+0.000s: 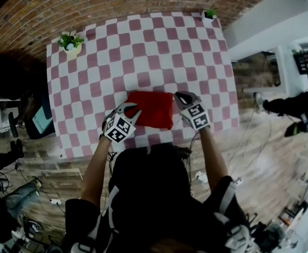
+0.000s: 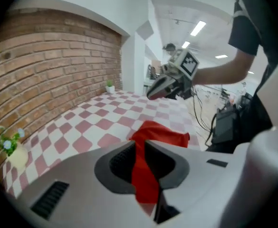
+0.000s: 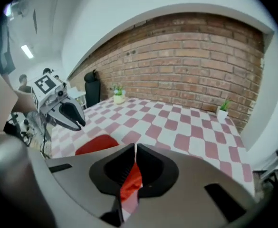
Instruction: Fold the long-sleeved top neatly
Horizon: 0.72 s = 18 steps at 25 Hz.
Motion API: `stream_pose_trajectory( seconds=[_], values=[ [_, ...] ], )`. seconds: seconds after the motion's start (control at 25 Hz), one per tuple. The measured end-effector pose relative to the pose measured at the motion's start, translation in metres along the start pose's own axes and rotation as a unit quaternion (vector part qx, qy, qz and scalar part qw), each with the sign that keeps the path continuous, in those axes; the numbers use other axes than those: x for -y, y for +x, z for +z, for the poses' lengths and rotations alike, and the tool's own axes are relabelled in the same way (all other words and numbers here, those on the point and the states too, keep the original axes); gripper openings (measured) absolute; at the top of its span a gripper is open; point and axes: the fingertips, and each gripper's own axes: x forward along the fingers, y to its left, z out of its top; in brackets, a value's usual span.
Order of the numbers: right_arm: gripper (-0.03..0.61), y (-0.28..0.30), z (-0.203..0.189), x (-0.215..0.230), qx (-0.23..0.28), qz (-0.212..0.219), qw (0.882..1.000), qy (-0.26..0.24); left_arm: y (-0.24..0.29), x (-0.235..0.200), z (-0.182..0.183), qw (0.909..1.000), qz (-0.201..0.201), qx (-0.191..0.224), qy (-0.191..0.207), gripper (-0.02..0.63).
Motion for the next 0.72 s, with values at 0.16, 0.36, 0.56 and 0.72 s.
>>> stream_pose_trajectory(
  seconds=[0.16,0.36,0.56,0.72],
  values=[
    [0.015,-0.032,0.055,-0.014,0.084,-0.032,0.995,0.042,-0.053,-0.034,0.052,0.9878,0.093,0.107,-0.066,0.016],
    [0.014,-0.080,0.106,-0.040,0.163,-0.063,0.983,0.059,-0.127,-0.047,0.101,0.9538,0.164,0.224,-0.115,0.008],
    [0.009,-0.126,0.142,-0.067,0.222,-0.085,0.970,0.051,-0.186,-0.032,0.135,0.9214,0.225,0.299,-0.105,0.008],
    [0.009,-0.149,0.143,-0.085,0.241,-0.103,0.963,0.057,-0.209,-0.020,0.142,0.9024,0.254,0.331,-0.106,0.008]
  ],
)
